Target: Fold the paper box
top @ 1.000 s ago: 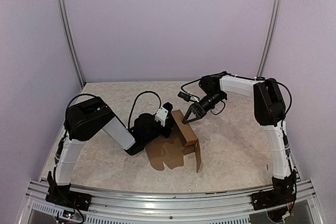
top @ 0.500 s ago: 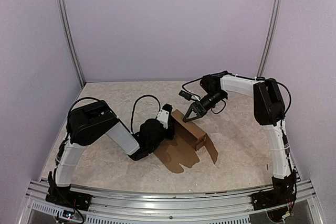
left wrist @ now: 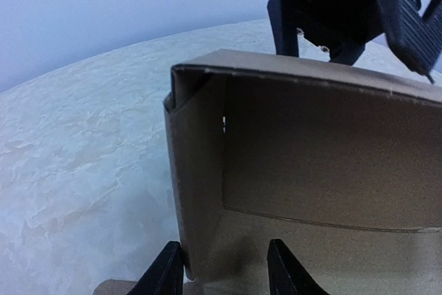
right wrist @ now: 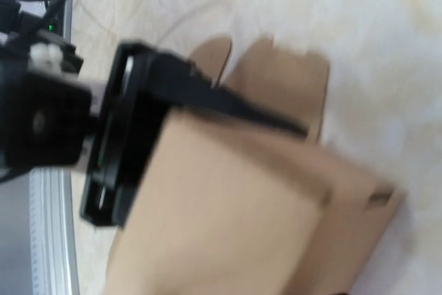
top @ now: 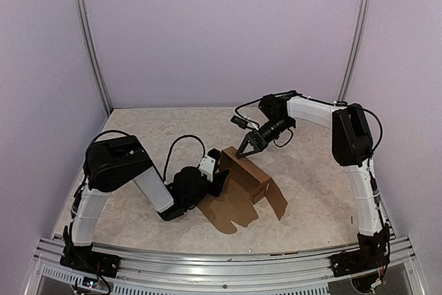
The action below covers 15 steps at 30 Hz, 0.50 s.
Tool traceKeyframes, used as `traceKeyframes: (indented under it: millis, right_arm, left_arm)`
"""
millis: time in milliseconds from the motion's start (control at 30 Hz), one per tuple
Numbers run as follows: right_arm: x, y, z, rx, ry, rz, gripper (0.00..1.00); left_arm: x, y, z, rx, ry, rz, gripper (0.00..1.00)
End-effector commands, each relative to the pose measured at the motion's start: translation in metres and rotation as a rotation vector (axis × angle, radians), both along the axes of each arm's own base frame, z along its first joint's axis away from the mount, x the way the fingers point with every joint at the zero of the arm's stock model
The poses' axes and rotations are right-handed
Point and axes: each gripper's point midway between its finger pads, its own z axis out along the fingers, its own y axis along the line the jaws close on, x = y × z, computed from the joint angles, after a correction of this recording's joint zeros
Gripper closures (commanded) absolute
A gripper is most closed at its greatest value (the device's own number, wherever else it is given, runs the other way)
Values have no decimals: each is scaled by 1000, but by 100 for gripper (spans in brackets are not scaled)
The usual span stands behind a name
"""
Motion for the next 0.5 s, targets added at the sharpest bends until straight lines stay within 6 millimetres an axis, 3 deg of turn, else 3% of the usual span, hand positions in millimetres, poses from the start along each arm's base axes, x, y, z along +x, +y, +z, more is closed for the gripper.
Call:
traceKeyframes:
  millis: [0, 200, 467]
  right_arm:
    - [11, 15, 2, 19, -2, -13, 32]
    - [26, 25, -15, -20, 10, -62, 33]
    - [25, 23, -50, -126, 23, -82, 36]
  left_arm:
    - [-6, -4, 22, -89, -2, -77, 58]
    - [-3, -2, 21, -104, 11, -84, 59]
    - [-2, -2, 19, -100, 18, -92, 60]
